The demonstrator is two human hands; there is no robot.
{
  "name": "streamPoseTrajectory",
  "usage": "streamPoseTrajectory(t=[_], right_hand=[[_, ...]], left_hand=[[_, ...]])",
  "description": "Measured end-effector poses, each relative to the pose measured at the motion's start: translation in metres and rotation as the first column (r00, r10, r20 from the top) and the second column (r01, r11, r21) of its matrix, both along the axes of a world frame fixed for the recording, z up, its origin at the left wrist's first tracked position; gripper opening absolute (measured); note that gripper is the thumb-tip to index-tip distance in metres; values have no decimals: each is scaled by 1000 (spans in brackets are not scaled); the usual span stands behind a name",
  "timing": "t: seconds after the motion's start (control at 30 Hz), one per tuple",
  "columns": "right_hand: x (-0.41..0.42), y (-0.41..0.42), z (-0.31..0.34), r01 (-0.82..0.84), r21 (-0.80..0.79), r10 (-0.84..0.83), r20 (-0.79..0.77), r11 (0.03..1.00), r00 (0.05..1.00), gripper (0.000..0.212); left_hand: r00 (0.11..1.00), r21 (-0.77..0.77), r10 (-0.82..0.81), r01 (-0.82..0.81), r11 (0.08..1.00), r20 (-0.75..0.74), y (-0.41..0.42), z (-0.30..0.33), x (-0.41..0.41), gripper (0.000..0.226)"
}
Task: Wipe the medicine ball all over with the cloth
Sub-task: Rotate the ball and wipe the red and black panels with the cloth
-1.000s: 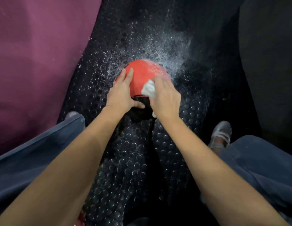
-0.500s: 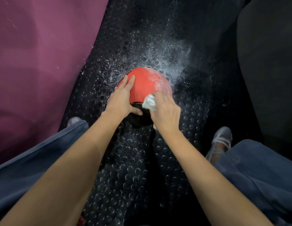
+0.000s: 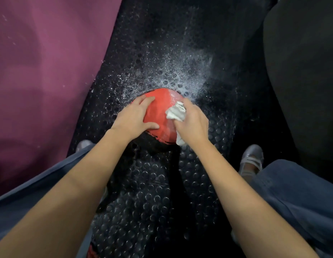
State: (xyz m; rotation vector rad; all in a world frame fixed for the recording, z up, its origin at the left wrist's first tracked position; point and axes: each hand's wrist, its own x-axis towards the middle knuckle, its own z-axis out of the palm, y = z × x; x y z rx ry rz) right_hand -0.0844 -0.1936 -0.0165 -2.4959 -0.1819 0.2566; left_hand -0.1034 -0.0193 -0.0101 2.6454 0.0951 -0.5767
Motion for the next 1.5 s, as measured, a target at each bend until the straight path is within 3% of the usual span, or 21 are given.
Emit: streamPoseTrajectory(t=[0.23,0.5,0.63,0.87,1.0,1.17,1.27,1.4,1.5], right_hand=[[-29,-3,5,-156,-115,161,38,981,986,23],[2,12,6,-150,-184,176,135,971,975,19],[-18,9,4,-141,-200,175,167,970,970,27],[36,31,11,-154,-301,185,76,941,980,19],[22,22,17,-231,-324,253,26,917,967,24],[22,23,14,-273,-354,305,36,895,952,20],[49,34,11,-264,-344,271,-29,901,962,24],[52,44,12,-367,-358,373,-53,859,926,27],[64,32,13,-342,-305,313,-142,889,939,27]], left_hand=[[970,70,-141,158,985,-199,-1,-9,-5,121],[986,63,-37,48,997,-161,-15,1,-26,113],[987,45,17,-10,999,-161,-20,0,-25,116],[990,92,36,-23,996,-139,-37,-1,-37,113],[981,51,119,-113,992,-150,-31,-1,-34,121],[987,23,79,-76,997,-141,-23,1,-41,121],[989,1,86,-87,996,-120,-25,-1,-49,120],[989,-2,83,-83,997,-126,-25,-2,-48,120],[987,11,68,-67,998,-143,-24,0,-47,119]])
